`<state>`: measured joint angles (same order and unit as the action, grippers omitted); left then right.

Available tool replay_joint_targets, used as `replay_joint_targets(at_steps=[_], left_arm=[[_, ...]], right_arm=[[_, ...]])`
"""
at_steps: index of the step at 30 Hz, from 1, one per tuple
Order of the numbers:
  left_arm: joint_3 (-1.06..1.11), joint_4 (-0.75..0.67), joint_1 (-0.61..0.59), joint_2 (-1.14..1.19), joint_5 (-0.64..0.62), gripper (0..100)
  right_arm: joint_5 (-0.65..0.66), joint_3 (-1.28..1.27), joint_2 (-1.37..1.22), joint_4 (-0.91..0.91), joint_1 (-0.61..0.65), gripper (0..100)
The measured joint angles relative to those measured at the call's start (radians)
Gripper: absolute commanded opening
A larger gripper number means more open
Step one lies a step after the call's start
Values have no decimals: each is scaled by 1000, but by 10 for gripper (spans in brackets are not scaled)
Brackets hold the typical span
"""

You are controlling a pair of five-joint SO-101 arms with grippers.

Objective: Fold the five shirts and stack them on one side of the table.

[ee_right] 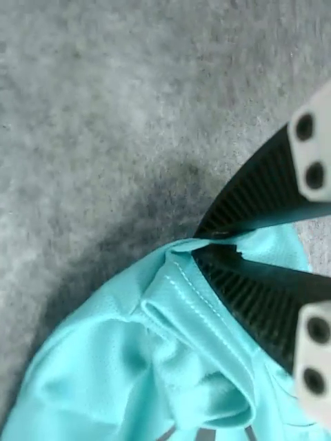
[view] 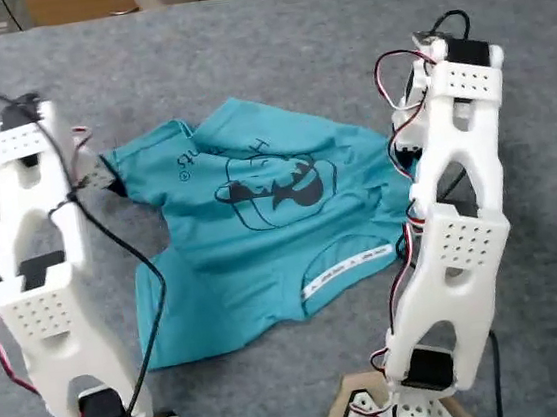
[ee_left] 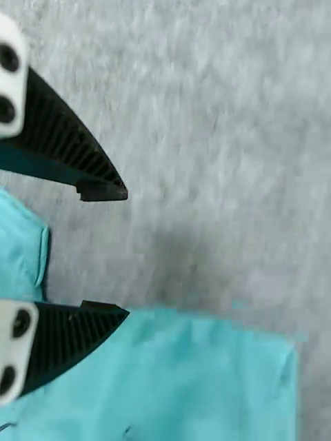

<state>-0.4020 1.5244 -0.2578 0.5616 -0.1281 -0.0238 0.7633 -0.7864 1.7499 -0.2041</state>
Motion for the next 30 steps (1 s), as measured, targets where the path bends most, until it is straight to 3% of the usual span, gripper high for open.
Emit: replay_joint_targets(at_steps=[8, 14, 18, 22, 26, 30], left_arm=[[-209, -60, 203, 0, -31, 247], [-282, -331, 353, 71, -31, 244], [-284, -502, 427, 180, -31, 188], [-311, -624, 471, 301, -31, 172], [-411, -658, 471, 417, -31, 168], [-519, -657, 465, 517, -31, 47]], right_arm=[[11, 0, 0, -3, -2, 189], [11, 0, 0, -3, -2, 189], [-14, 0, 0, -3, -2, 189], [-46, 0, 0, -5, -2, 189], [-49, 0, 0, -5, -2, 189], [-49, 0, 0, -5, -2, 189]])
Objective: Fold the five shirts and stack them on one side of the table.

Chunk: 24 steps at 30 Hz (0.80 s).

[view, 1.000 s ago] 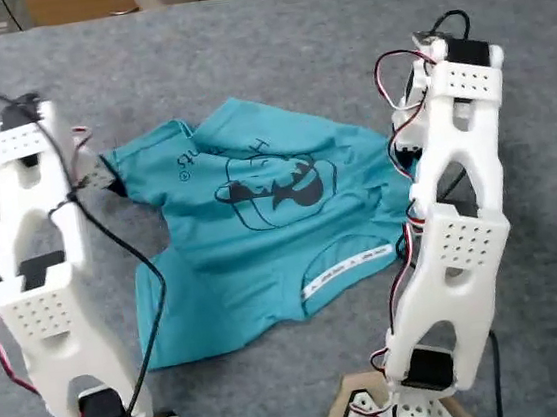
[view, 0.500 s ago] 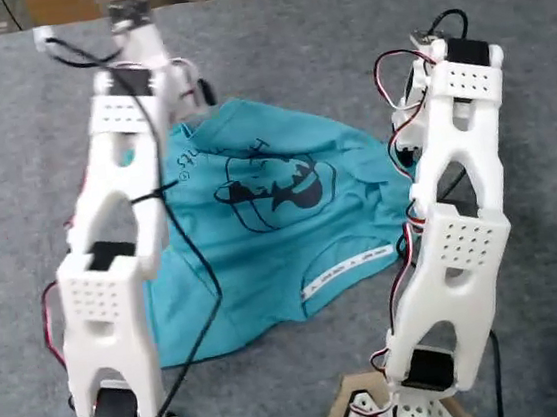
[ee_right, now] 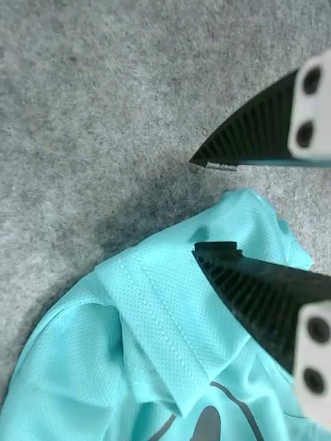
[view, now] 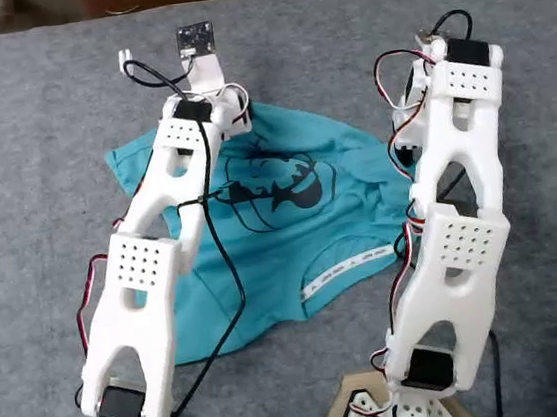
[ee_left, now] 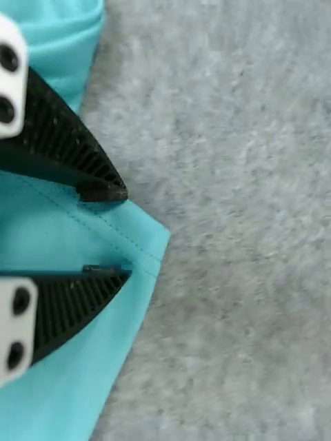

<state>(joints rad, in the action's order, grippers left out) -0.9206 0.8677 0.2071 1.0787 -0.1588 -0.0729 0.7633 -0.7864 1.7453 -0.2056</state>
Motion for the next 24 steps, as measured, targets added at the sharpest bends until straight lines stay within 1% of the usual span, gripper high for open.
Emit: replay_joint_targets(at_steps=[1, 3, 6, 12, 19, 21, 24], left_arm=[[-29, 5, -2, 21, 0, 14], [-89, 34, -8, 54, 34, 26], [-167, 130, -8, 80, 63, 20], [-315, 417, -18, 84, 77, 20], [-459, 801, -20, 94, 236, 20], [-463, 850, -25, 94, 255, 20], [-463, 875, -57, 94, 256, 20]], right_arm=[[0, 0, 0, 0, 0, 189], [0, 0, 0, 0, 0, 189], [0, 0, 0, 0, 0, 189], [0, 0, 0, 0, 0, 189], [0, 60, 2, 18, 0, 189], [0, 78, 2, 18, 0, 189], [0, 81, 32, 18, 0, 189]])
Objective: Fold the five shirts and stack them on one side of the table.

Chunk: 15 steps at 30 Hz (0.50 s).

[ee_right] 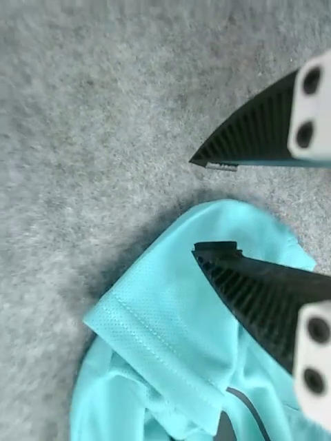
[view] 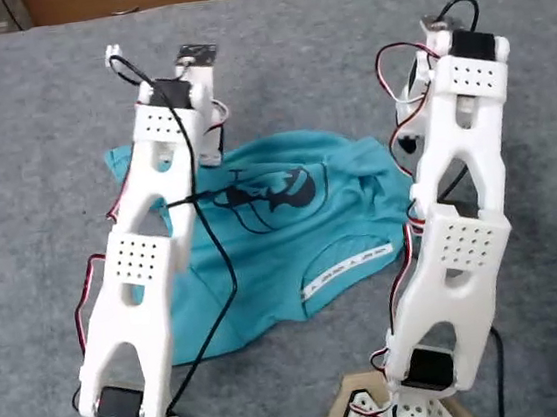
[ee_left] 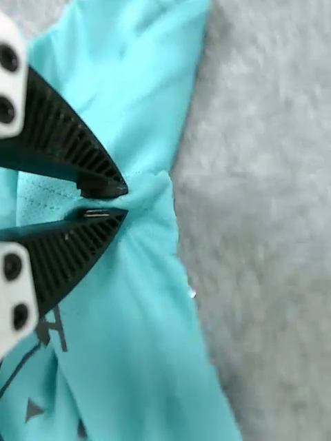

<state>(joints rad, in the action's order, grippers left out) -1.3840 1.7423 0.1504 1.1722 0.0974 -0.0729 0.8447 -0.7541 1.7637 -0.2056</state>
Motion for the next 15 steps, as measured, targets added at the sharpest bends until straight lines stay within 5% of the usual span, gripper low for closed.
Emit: replay_joint_targets(at_steps=[15], left_arm=[[0, 6, -55, 0, 0, 20]], right_arm=[[-87, 0, -87, -235, 258, 189]])
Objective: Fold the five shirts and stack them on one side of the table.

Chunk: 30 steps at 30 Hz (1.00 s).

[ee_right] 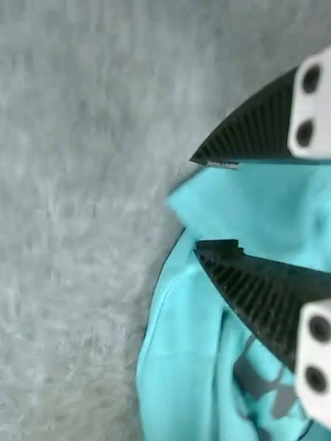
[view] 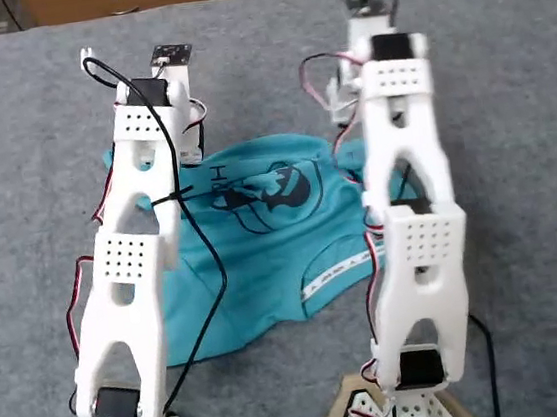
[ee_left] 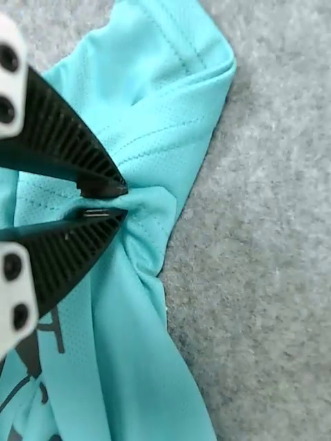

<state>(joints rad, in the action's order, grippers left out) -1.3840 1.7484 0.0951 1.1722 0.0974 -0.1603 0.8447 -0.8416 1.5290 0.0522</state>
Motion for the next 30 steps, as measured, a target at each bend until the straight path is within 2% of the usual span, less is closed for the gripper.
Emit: replay_joint_targets(at_steps=[5, 13, 23, 30], left_arm=[[0, 0, 0, 0, 0, 20], [0, 0, 0, 0, 0, 20], [0, 0, 0, 0, 0, 20], [0, 0, 0, 0, 0, 20]], right_arm=[[-49, 0, -77, -23, 11, 189], [-57, 0, -112, -80, 11, 189], [-57, 87, -112, -26, 11, 189], [9, 106, -150, -18, -5, 189]])
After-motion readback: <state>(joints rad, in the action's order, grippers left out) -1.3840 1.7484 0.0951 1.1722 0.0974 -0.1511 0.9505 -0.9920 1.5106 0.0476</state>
